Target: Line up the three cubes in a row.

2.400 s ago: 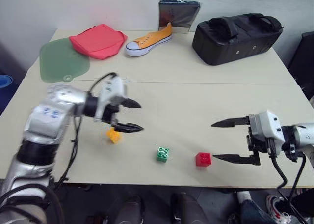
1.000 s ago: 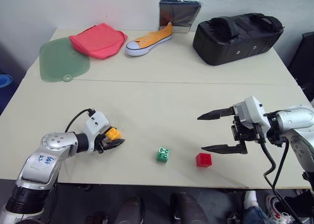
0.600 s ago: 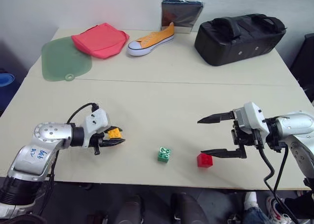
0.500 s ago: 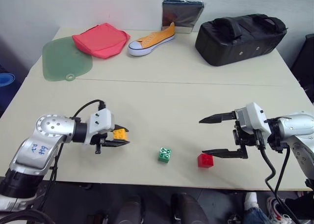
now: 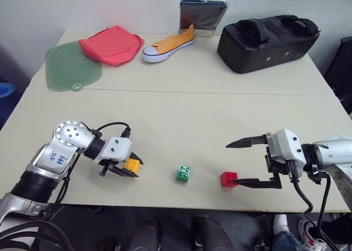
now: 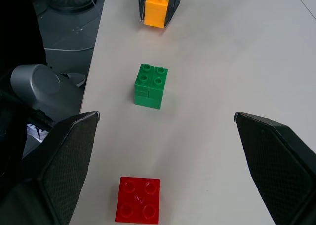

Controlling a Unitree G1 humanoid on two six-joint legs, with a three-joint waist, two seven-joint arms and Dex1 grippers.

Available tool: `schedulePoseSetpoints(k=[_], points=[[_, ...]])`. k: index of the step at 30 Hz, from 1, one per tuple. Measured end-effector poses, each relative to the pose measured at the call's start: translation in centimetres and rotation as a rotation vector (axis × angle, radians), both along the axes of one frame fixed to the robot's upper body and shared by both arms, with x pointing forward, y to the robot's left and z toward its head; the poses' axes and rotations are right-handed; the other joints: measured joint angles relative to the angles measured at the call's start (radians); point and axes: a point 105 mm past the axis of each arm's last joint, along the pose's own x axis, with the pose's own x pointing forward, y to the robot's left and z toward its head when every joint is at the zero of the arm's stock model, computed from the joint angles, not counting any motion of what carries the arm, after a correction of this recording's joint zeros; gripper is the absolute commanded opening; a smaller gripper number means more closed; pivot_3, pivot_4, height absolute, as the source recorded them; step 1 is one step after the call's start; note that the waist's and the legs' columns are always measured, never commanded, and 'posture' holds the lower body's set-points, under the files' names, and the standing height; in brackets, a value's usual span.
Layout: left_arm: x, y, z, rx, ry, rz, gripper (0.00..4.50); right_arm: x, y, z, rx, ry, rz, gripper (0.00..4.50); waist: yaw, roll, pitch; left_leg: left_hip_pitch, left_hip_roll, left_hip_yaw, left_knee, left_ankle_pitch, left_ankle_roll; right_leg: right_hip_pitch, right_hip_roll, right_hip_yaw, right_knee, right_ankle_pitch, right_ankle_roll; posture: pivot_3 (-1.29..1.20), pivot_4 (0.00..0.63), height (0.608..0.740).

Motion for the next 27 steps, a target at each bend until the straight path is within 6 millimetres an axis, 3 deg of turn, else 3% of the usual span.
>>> schedulePoseSetpoints(k=[21, 27], points=[[1.4, -1.2, -0.9, -0.028, -0.059, 0.043, 1.53, -0.3, 0.1, -0.1, -0.017, -0.003, 0.023, 4.5, -0.001, 0.0, 0.0, 0.0, 0.0, 0.0, 0.0, 0.0, 0.0, 0.0, 0.0, 0.0, 0.001, 0.0, 0.0, 0.0, 0.15, 0.74], [1.5, -1.4, -1.1, -0.043, -0.033, 0.055, 3.46, -0.3, 0.1, -0.1, -0.017, -0.004, 0.02, 4.5, -0.001, 0.0, 0.0, 0.0, 0.0, 0.0, 0.0, 0.0, 0.0, 0.0, 0.0, 0.0, 0.001, 0.0, 0.0, 0.0, 0.15, 0.74]])
